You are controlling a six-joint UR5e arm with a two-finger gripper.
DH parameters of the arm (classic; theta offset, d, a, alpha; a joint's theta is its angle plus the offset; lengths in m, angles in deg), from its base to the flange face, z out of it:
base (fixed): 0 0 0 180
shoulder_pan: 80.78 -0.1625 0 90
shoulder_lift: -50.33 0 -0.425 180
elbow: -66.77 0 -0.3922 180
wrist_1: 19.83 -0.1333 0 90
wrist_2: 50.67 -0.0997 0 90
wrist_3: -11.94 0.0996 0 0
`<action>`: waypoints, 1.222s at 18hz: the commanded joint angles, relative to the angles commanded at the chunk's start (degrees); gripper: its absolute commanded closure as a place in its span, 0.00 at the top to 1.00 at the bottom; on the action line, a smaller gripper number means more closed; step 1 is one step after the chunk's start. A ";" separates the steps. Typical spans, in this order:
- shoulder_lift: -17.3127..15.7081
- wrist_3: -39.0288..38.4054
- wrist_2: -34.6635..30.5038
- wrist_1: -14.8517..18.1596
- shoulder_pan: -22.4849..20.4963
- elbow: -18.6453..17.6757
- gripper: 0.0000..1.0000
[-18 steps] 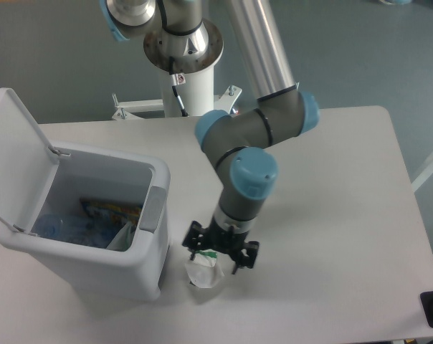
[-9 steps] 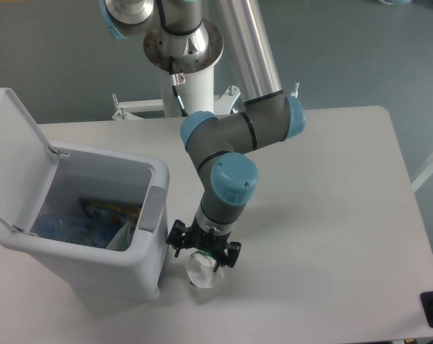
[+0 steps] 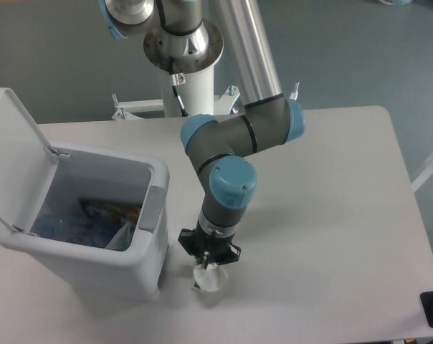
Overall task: Place the trash in the trash can
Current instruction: 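Close the gripper on the crumpled paper cup, then lift the paper cup and carry it into the bin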
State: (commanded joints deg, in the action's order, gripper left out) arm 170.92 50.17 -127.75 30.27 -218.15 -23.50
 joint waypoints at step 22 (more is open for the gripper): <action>-21.70 -11.95 30.58 -0.09 -4.67 3.54 0.00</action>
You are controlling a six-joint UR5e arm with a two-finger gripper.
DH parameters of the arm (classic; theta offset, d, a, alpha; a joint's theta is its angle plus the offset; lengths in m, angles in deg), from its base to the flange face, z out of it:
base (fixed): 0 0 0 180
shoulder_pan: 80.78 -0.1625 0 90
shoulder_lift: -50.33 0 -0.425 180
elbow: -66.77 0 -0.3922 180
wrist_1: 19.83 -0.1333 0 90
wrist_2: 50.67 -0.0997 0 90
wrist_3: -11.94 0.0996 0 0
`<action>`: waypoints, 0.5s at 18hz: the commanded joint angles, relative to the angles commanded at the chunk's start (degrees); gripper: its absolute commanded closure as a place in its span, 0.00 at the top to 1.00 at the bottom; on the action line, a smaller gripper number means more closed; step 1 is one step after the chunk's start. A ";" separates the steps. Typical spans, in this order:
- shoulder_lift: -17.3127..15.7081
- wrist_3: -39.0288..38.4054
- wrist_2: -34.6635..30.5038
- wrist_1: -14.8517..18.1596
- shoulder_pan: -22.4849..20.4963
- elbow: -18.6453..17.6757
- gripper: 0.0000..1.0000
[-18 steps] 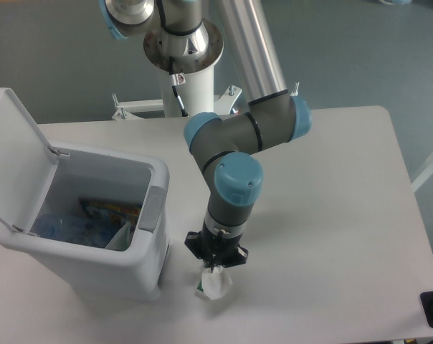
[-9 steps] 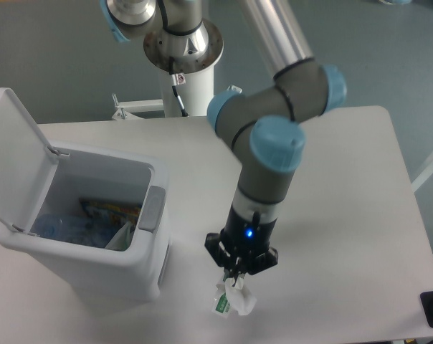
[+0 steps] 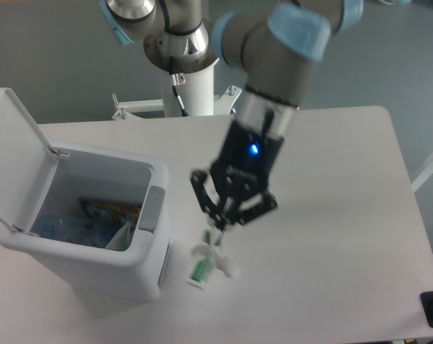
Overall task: Place the trash in the trash can
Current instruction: 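Lift the paper cup and carry it into the bin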
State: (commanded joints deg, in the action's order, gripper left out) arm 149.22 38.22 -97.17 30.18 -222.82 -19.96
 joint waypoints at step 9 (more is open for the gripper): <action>-7.67 6.94 -0.52 -0.97 4.85 -11.79 1.00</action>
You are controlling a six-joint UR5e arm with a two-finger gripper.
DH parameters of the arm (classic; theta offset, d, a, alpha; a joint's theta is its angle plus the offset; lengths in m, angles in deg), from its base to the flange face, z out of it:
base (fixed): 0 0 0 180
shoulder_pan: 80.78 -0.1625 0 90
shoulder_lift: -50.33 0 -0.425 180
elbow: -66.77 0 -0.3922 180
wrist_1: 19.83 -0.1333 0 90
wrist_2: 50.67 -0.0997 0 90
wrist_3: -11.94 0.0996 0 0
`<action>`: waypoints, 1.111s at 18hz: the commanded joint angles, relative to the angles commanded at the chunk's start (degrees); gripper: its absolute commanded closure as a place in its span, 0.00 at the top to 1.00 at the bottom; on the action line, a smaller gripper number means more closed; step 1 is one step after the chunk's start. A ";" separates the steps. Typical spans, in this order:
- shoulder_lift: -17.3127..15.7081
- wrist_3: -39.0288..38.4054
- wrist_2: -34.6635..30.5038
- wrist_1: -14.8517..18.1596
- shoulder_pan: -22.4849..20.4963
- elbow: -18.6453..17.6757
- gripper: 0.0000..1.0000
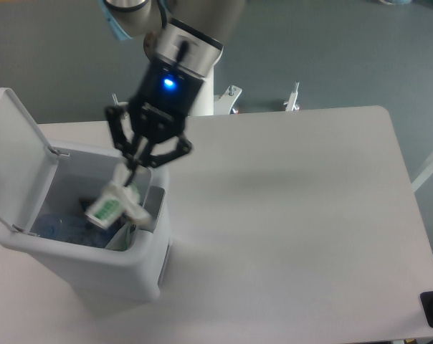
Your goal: Place the trash in the trash can
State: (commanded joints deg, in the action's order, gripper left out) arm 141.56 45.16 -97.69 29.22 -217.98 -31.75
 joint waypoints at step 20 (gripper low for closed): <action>19.61 7.19 -12.20 -0.18 -19.69 10.90 1.00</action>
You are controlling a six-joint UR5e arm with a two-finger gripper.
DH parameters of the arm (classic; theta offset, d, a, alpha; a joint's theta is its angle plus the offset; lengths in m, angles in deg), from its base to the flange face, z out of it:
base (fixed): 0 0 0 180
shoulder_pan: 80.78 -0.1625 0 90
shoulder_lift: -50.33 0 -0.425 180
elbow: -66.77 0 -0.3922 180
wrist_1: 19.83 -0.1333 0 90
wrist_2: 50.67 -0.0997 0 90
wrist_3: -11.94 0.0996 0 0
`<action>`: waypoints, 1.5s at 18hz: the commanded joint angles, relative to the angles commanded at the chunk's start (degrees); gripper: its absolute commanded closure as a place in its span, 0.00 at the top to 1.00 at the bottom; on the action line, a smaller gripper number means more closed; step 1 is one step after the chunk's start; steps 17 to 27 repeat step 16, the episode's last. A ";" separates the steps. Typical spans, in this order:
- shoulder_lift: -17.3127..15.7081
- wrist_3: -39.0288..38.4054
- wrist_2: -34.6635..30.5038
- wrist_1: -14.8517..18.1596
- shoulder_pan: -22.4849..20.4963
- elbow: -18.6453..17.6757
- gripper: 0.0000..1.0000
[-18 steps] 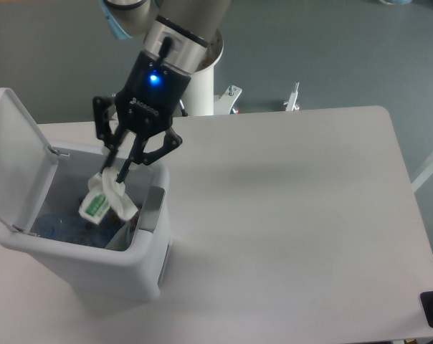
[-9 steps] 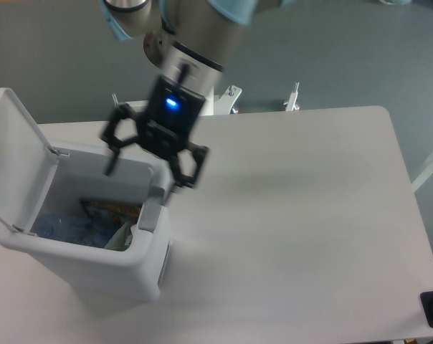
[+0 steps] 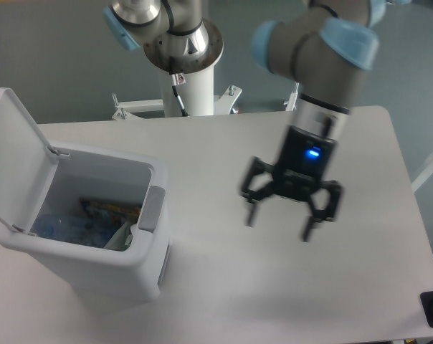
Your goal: Place the trash in the trash can
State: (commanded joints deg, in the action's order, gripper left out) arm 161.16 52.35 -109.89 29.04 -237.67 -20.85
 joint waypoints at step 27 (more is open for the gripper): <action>-1.32 27.79 -31.92 -0.44 5.01 -9.94 1.00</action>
